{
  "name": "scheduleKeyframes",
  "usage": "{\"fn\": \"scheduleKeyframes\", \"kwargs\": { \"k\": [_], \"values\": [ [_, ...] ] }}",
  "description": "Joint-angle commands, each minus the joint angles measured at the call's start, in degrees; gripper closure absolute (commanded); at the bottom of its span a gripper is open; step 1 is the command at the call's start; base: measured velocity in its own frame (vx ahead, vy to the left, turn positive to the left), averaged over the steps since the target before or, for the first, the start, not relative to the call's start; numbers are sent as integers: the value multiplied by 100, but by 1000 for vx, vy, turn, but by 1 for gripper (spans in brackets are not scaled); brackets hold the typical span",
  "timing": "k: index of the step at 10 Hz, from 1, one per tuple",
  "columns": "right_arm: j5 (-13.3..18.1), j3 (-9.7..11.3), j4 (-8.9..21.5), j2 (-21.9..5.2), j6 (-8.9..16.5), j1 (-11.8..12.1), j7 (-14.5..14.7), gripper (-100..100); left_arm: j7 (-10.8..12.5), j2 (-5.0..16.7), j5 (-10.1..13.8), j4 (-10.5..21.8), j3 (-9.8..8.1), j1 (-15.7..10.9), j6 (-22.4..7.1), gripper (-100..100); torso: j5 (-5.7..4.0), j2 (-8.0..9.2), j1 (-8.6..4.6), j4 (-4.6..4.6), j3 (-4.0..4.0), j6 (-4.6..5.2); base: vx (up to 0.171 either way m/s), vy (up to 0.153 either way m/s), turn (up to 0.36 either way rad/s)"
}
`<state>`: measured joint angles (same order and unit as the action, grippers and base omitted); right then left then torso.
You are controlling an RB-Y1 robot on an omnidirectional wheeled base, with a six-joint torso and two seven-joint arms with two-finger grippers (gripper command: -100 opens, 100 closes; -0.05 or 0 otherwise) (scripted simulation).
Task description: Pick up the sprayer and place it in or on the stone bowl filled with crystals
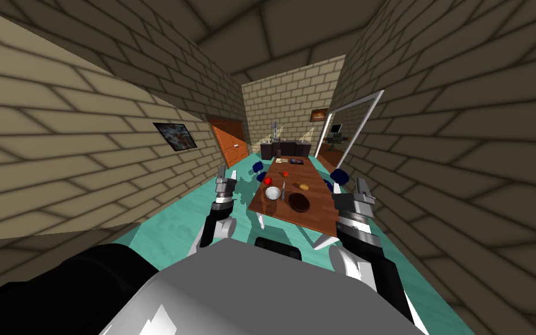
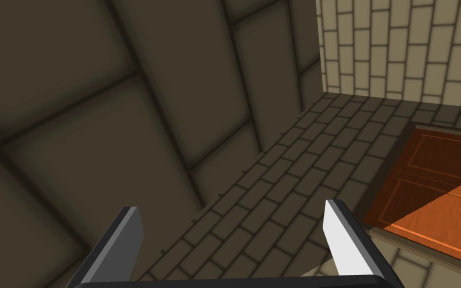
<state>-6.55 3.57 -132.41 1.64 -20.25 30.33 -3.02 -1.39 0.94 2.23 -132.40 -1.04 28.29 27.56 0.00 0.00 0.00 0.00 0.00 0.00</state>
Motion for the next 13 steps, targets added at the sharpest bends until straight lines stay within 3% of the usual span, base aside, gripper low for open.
{"fn": "scheduleKeyframes", "kwargs": {
  "k": [1,7,12,13],
  "values": [
    [24,-12,65,-234,21,-19,23,-100,0,0,0,0,0,0,0,0,0,0,0,0,0,0,-2,12,28],
    [275,-134,697,-1075,229,-203,256,-100,0,0,0,0,1,0,0,0,4,4,19,1,2,-1,-9,48,77],
    [623,-304,1509,-1452,515,-451,580,-100,0,-1,0,0,1,0,0,0,8,2,33,0,1,-1,-6,86,126],
    [623,-304,1540,-1452,515,-451,580,-100,0,-1,0,0,1,0,0,0,8,1,36,0,1,-1,2,67,51]
  ]
}}
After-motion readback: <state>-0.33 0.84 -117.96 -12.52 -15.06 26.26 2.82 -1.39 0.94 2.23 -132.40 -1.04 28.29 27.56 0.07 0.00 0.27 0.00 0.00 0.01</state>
